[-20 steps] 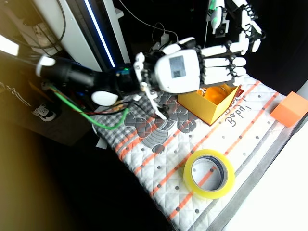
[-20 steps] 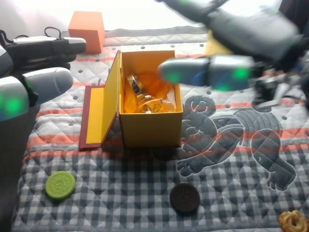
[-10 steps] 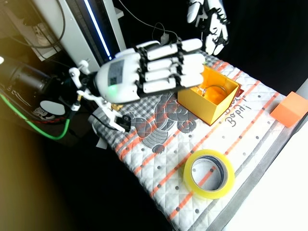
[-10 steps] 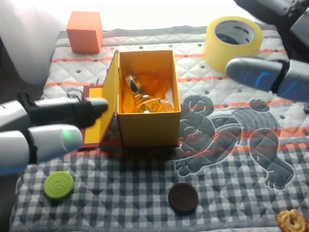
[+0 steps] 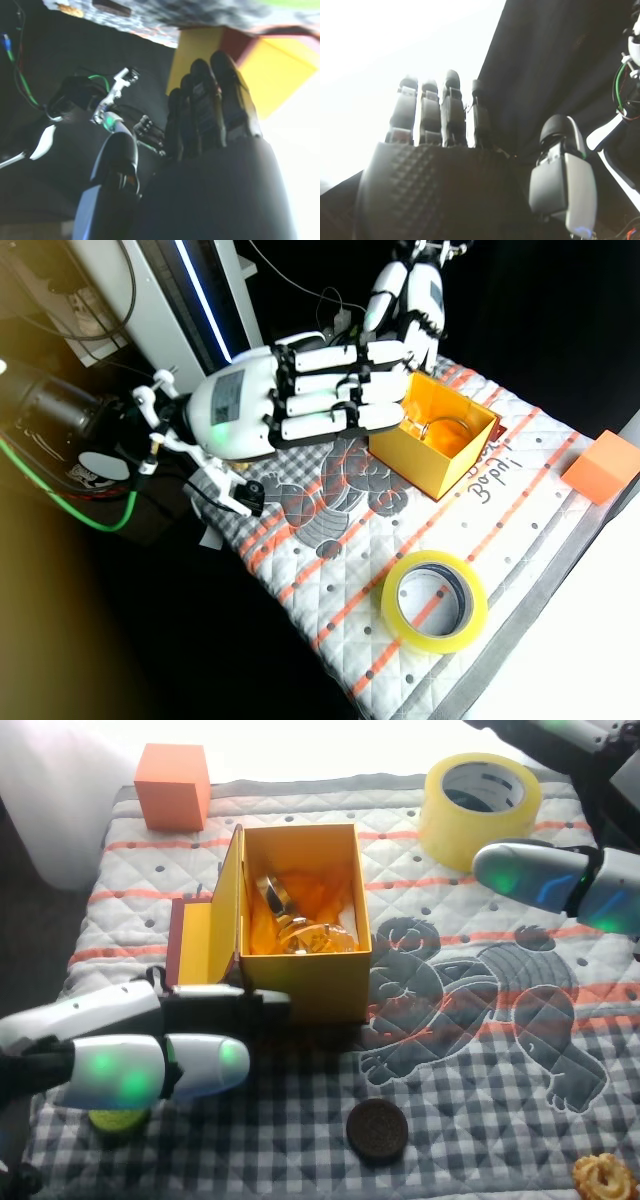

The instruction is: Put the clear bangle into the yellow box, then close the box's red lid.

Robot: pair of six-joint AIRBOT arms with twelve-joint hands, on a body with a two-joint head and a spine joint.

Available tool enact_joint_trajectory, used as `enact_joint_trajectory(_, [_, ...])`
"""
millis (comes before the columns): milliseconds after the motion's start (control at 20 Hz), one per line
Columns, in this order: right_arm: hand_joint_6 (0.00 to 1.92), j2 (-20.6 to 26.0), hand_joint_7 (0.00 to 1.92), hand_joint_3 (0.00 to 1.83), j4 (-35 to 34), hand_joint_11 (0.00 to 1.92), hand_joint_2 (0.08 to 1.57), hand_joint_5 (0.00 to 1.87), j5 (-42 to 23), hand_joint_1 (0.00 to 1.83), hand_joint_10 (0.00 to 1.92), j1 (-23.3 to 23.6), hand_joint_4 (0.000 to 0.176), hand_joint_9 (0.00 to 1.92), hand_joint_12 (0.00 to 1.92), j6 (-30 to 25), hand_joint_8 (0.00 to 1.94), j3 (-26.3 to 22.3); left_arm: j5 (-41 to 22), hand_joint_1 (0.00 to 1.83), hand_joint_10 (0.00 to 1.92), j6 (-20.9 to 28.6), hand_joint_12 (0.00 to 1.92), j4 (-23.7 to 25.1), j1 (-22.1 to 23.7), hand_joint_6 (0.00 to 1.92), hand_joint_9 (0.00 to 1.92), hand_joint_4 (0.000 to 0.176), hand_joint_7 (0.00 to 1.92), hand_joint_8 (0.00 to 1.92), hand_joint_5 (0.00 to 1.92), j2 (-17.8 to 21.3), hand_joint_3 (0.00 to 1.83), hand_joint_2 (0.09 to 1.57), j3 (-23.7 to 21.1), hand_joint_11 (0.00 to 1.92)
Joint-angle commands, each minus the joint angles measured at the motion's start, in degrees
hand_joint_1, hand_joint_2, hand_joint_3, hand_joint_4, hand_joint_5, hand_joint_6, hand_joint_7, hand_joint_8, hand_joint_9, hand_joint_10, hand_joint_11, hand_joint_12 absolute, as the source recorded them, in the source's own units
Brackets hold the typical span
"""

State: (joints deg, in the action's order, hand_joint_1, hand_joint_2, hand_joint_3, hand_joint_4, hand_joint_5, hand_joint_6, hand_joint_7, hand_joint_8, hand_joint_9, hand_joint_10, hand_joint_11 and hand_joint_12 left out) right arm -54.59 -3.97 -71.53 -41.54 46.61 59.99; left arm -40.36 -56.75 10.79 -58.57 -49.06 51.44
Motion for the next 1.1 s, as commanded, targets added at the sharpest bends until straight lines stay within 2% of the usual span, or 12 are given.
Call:
enact_joint_trajectory(0, [0.00,0.29,0.22,0.00,-0.51,0.00,1.11,0.21,-6.85,0.03,0.00,0.23,0.094,0.02,0.00,-0.03,0.00,-0.22,-3.45,0.00,0.00,0.50,0.41,-0.86,0.53,0.00,0.32,0.000,0.30,0.00,0.25,-0.40,0.00,1.51,0.45,0.17])
enact_joint_trajectory(150, [0.01,0.51,0.21,0.01,-0.95,0.00,1.13,0.24,-6.85,0.02,0.00,-0.38,0.090,0.03,0.00,-0.03,0.00,-0.34,-0.66,0.00,0.00,0.50,0.33,-1.17,0.54,0.00,0.29,0.000,0.28,0.00,0.25,-0.47,0.00,1.50,1.44,0.17])
enact_joint_trajectory(200, [0.01,0.51,0.22,0.01,-1.19,0.00,1.12,0.25,-6.85,0.01,0.01,-0.57,0.101,0.04,0.00,-0.03,0.00,-0.37,0.14,0.00,0.01,0.49,0.32,-1.56,0.53,0.00,0.32,0.000,0.31,0.01,0.26,-0.45,0.00,1.50,1.96,0.20])
enact_joint_trajectory(250, [0.01,0.48,0.22,0.01,-1.36,0.00,1.14,0.24,-6.88,0.01,0.01,-0.72,0.102,0.04,0.00,-0.03,0.00,-0.40,0.49,0.00,0.00,0.36,0.31,-1.96,0.53,0.00,0.31,0.000,0.29,0.00,0.25,-0.45,0.00,1.50,2.31,0.19])
enact_joint_trajectory(350, [0.01,0.45,0.23,0.01,-1.64,0.00,1.14,0.25,-6.91,0.02,0.01,-1.11,0.120,0.06,0.00,-0.03,0.01,-0.49,0.64,0.00,0.00,-2.35,0.31,-4.84,0.53,0.01,0.32,0.000,0.30,0.00,0.29,-0.35,0.00,1.51,2.65,0.19])
enact_joint_trajectory(450, [0.00,0.50,0.23,0.01,-1.76,0.00,1.15,0.22,-6.91,0.03,0.01,-1.44,0.105,0.05,0.00,-0.03,0.00,-0.60,0.34,0.01,0.00,-4.68,0.32,-7.19,0.52,0.00,0.27,0.000,0.27,0.00,0.25,0.27,0.00,1.51,2.50,0.17])
enact_joint_trajectory(500, [0.00,0.50,0.23,0.00,-1.81,0.00,1.14,0.22,-6.91,0.04,0.01,-1.51,0.108,0.06,0.00,-0.03,0.00,-0.62,-0.01,0.01,0.00,-5.70,0.38,-8.46,0.50,0.00,0.29,0.000,0.29,0.00,0.27,0.67,0.00,1.51,2.41,0.18])
enact_joint_trajectory(600, [0.00,0.50,0.23,0.01,-1.87,0.00,1.15,0.21,-6.91,0.03,0.01,-1.65,0.099,0.06,0.00,-0.04,0.00,-0.73,-0.95,0.07,0.00,-8.60,0.50,-11.02,0.46,0.00,0.30,0.000,0.28,0.00,0.27,1.81,0.00,1.51,2.01,0.16])
enact_joint_trajectory(750, [0.00,0.52,0.22,0.01,-1.92,0.00,1.16,0.19,-6.91,0.02,0.01,-1.82,0.087,0.07,0.00,-0.04,0.00,-0.79,-2.16,0.03,0.00,-11.99,0.66,-14.43,0.38,0.00,0.28,0.000,0.27,0.00,0.26,3.31,0.00,1.51,1.68,0.08])
enact_joint_trajectory(850, [0.00,0.52,0.21,0.00,-2.00,0.00,1.16,0.20,-6.91,0.02,0.01,-1.94,0.083,0.07,0.00,-0.04,0.00,-0.85,-4.09,0.10,0.00,-14.03,0.64,-17.58,0.15,0.00,0.30,0.000,0.27,0.00,0.29,4.03,0.00,1.49,1.68,0.12])
enact_joint_trajectory(900, [0.00,0.52,0.22,0.00,-2.10,0.00,1.15,0.20,-6.91,0.02,0.01,-1.99,0.091,0.08,0.00,-0.04,0.00,-0.87,-5.22,0.02,0.00,-14.81,0.61,-19.05,0.04,0.00,0.27,0.000,0.23,0.00,0.25,4.20,0.00,1.50,1.67,0.07])
enact_joint_trajectory(1050, [0.00,0.59,0.23,0.00,-2.47,0.00,1.16,0.20,-7.09,0.02,0.01,-2.18,0.092,0.10,0.00,-0.04,0.01,-0.94,-8.20,0.00,0.00,-15.30,0.47,-21.43,-0.04,0.00,0.24,0.000,0.21,0.00,0.21,4.21,0.00,1.51,1.92,0.07])
